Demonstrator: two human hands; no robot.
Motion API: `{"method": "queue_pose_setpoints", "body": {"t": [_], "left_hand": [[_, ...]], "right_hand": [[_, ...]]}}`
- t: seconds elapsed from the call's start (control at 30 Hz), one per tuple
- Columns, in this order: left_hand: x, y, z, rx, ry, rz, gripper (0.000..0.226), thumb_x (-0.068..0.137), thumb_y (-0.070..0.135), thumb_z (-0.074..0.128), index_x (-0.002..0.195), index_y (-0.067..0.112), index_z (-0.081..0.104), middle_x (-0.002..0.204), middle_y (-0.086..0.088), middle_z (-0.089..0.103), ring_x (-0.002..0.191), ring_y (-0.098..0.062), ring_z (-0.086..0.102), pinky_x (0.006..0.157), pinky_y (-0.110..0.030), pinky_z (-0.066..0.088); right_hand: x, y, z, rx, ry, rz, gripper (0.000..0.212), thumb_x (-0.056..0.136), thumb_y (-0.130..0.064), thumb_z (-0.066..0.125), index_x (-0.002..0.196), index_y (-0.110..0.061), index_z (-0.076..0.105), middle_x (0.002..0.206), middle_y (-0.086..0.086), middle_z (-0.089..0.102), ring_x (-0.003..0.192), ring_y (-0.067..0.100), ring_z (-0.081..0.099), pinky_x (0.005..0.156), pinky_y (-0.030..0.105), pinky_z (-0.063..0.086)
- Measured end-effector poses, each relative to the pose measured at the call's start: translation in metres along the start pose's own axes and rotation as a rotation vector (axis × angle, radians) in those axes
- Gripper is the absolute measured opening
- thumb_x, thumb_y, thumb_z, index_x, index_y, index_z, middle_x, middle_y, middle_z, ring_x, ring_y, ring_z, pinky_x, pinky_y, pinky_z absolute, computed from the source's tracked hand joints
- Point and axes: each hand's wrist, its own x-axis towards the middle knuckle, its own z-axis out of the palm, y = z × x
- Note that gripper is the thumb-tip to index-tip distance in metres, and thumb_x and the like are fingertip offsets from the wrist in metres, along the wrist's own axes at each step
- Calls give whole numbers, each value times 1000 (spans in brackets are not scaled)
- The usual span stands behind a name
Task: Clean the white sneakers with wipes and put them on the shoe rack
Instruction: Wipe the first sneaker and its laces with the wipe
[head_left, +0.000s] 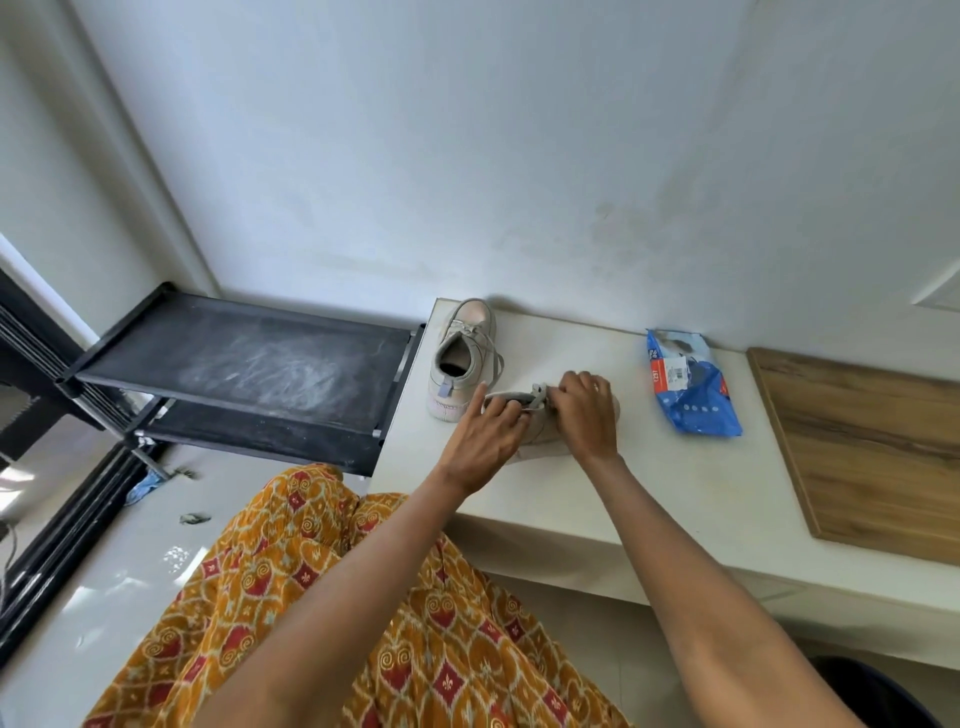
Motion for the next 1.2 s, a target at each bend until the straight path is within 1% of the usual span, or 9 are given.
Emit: {"method": "queue_pose_setpoints", "body": {"t": [0.2,0.3,0.5,0.73,0.83,0.9,0.97,1.1,1.2], "left_hand": [[-7,-17,1,-41,-39,80,45,69,3,70,113,11,63,104,-6,61,98,-26,59,107,-56,33],[-11,-23,3,-74,-12,88,41,75,4,62,116,11,61,104,-7,60,98,-27,57,107,-55,34],[-22,-1,9,-184,31,-100,29,92,30,40,113,13,51,104,-7,57,99,-26,56,112,-46,20],[-2,30,7,-128,43,-78,49,94,34,37,136,10,45,142,-13,46,135,-31,38,113,-52,15],[8,35,13,-96,-25,-87,53,96,35,30,142,10,39,153,-14,27,143,-32,18,113,-55,8],[10,37,17,-78,-80,-111,54,95,36,27,141,10,40,155,-14,20,144,-31,10,114,-55,6],[11,36,19,-79,-111,-138,54,94,36,25,138,11,45,155,-14,20,144,-31,13,114,-53,7],[6,36,23,-87,-101,-141,52,94,32,25,134,11,50,148,-18,35,137,-33,33,116,-51,20],[8,38,24,-91,-82,-148,52,94,30,26,133,9,52,145,-21,39,135,-34,37,113,-49,23]], "right_hand": [[4,40,-4,-180,-243,287,17,88,-11,57,98,-12,70,101,9,63,101,28,51,85,38,37],[7,51,-19,-98,-158,426,22,86,-3,54,99,-9,70,96,14,62,97,32,52,81,39,35],[-33,41,-7,-37,16,32,29,78,-10,68,104,-23,71,75,6,62,74,26,56,77,37,40],[-33,59,-15,137,111,656,22,87,-8,61,106,-12,70,87,18,61,87,35,55,73,41,41],[-37,58,-13,67,89,308,28,82,-8,64,106,-19,71,83,11,61,84,32,55,77,42,42],[-43,56,-5,49,-7,119,33,86,-19,49,114,-24,67,98,7,63,99,29,56,92,47,39],[-48,55,3,94,-89,183,45,89,-33,33,121,-25,62,121,6,60,123,30,46,105,50,29],[-46,67,3,99,-192,385,38,99,-38,36,125,-22,60,146,5,41,142,29,21,113,47,15],[-41,61,5,98,-198,246,37,100,-37,38,129,-22,56,146,3,42,142,28,23,113,47,17]]}}
